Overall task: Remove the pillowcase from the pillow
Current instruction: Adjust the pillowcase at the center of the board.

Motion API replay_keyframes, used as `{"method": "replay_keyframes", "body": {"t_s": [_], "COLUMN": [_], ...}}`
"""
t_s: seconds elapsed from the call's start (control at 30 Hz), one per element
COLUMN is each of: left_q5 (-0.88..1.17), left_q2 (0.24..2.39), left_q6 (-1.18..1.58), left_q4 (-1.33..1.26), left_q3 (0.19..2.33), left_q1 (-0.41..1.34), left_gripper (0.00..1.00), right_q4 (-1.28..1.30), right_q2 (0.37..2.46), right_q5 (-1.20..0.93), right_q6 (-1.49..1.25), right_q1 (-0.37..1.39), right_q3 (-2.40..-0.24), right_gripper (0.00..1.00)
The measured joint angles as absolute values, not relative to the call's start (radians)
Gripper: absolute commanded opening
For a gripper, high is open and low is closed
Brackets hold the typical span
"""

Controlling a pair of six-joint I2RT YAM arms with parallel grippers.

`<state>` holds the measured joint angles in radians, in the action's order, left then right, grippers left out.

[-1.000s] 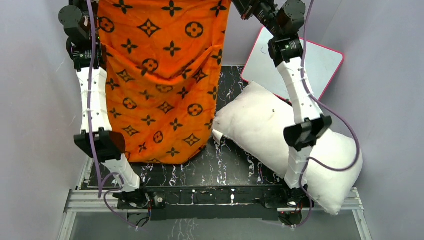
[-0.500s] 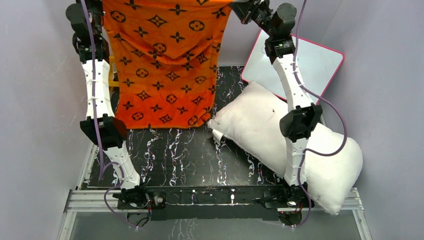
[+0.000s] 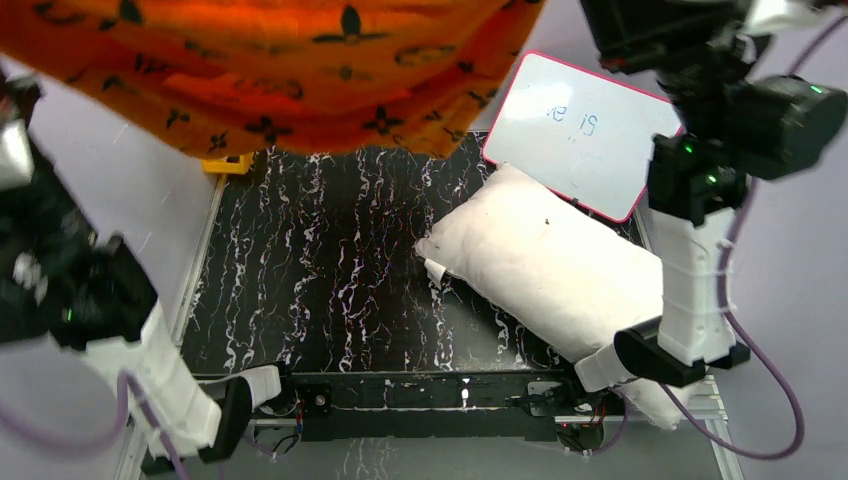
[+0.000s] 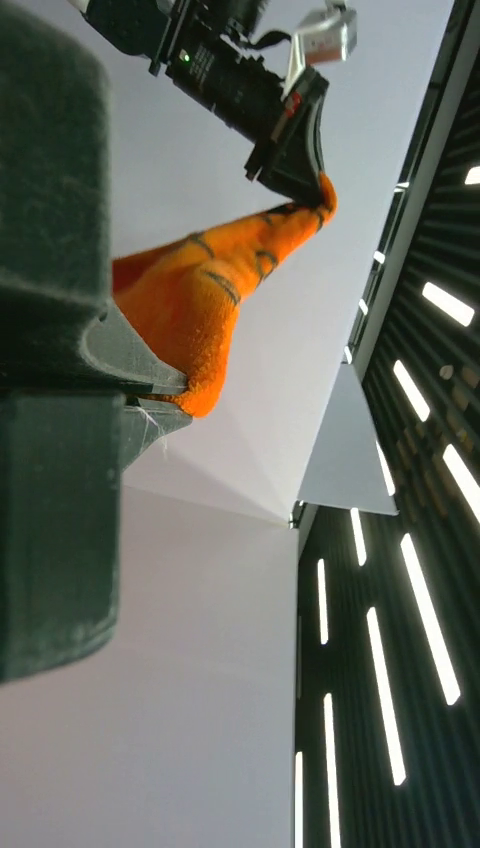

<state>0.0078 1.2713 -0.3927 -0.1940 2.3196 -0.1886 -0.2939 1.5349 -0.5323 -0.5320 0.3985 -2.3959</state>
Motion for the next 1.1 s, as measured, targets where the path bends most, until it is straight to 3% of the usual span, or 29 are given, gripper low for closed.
{"method": "replay_keyframes", "body": {"t_s": [0.27, 0.6, 0.8, 0.87, 0.93, 1.1], "left_q5": [-0.05, -0.156, -0.223, -0.226, -0.132, 0.006], "left_q2": [1.114, 1.334, 1.434, 1.493, 1.618, 1.915], "left_q6": [-0.52, -0.789, -1.018, -1.02, -0.802, -0.511], "left_q4": [-0.23, -0.156, -0.207, -0.234, -0.247, -0.343], "left_q3": [2.35, 2.444, 2.282, 2.257, 2.188, 2.162], "left_q1": [-0.062, 0.209, 0.297, 0.278, 0.007, -0.186], "left_gripper": [0.0, 0.0, 0.0, 0.0, 0.0, 0.0], "right_q4": [-0.289, -0.187, -0.234, -0.263, -0.294, -0.373], "right_q2": [1.437, 1.532, 1.577, 1.649, 1.804, 2.23], "right_q5": [-0.564, -0.589, -0.601, -0.601, -0.607, -0.606], "right_q6": [-0.602, -0.63, -0.572, -0.536, -0.52, -0.565], "right_q1": [0.395, 0.395, 0.395, 0.393, 0.379, 0.301], "right_q3": [-2.391, -2.38, -2.255, -2.228, -2.244, -2.516], "right_gripper": [0.0, 0.0, 0.0, 0.0, 0.0, 0.0]}}
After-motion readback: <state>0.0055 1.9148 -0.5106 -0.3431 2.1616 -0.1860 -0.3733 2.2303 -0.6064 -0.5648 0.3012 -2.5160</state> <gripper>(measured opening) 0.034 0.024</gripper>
